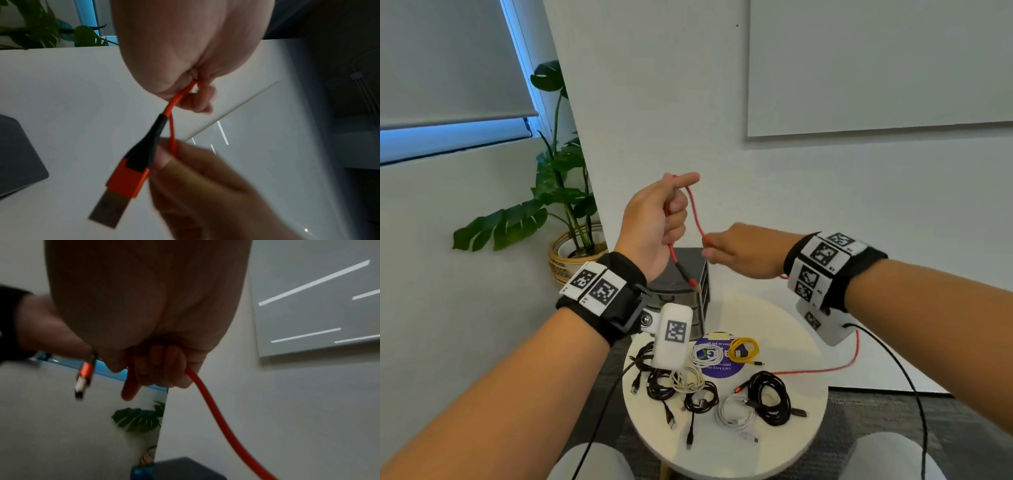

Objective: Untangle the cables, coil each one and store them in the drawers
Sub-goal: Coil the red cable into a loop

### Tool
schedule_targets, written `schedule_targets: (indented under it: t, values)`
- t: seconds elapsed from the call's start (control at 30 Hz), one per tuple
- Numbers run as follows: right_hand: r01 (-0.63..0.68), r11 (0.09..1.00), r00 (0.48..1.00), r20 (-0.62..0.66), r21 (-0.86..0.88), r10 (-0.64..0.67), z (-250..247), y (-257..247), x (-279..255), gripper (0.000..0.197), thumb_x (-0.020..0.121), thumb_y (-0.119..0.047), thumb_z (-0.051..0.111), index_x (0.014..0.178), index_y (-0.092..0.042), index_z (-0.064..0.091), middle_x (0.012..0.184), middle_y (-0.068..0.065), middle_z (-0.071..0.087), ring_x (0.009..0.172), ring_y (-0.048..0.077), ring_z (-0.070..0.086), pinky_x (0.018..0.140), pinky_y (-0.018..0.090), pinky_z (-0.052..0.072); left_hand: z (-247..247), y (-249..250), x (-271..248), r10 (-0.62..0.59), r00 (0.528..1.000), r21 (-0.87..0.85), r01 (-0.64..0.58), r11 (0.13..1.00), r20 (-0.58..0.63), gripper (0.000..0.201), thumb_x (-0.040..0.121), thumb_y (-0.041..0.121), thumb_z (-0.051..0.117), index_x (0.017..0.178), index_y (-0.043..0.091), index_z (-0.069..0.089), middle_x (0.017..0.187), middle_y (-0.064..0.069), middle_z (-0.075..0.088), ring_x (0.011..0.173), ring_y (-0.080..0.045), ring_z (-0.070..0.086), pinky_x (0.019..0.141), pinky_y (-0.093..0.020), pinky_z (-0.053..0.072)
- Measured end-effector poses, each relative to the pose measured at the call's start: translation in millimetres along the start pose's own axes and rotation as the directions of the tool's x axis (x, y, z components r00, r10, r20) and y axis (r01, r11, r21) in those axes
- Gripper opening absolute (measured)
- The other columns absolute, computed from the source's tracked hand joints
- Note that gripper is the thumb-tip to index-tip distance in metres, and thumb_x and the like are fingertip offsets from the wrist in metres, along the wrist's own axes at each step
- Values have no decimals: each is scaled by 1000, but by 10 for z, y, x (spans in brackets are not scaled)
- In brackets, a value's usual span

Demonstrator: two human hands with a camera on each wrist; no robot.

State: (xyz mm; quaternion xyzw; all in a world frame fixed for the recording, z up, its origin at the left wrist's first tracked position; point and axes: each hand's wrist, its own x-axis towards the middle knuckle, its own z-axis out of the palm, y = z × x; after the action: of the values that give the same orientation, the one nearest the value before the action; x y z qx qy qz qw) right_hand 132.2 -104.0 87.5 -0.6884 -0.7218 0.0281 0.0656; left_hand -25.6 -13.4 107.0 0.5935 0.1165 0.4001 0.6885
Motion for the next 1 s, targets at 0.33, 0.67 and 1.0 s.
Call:
schedule_targets:
  t: [0.33,0.67,1.0]
  values:
    - [205,977,950,-229,-53,-212,-793,-253,13,22,103,-31,56,88,-19,65,72,-16,57,65,-6,53,62,11,35,-144,-44,-33,64,994,469,-99,878,91,41,111,22,36,106,-6,66,76,-7,65,55,-12,50,52,-21,38]
    - [109,898,885,-453,427,107,-415,-24,142,38,111,-37,31,84,-17,48,72,-10,45,62,2,41,64,23,35,-24,323,-46,118,979,82,-133,988,166,45,112,25,35,131,-5,61,62,3,38,48,-8,22,45,-21,18]
    - [143,975,987,-97,169,-127,-591,-399,80,30,105,-27,52,86,-10,68,63,-21,59,60,-3,50,64,14,35,-80,187,33,213,976,390,-176,904,-53,43,113,15,32,155,6,32,112,-1,71,95,-1,73,81,-16,56]
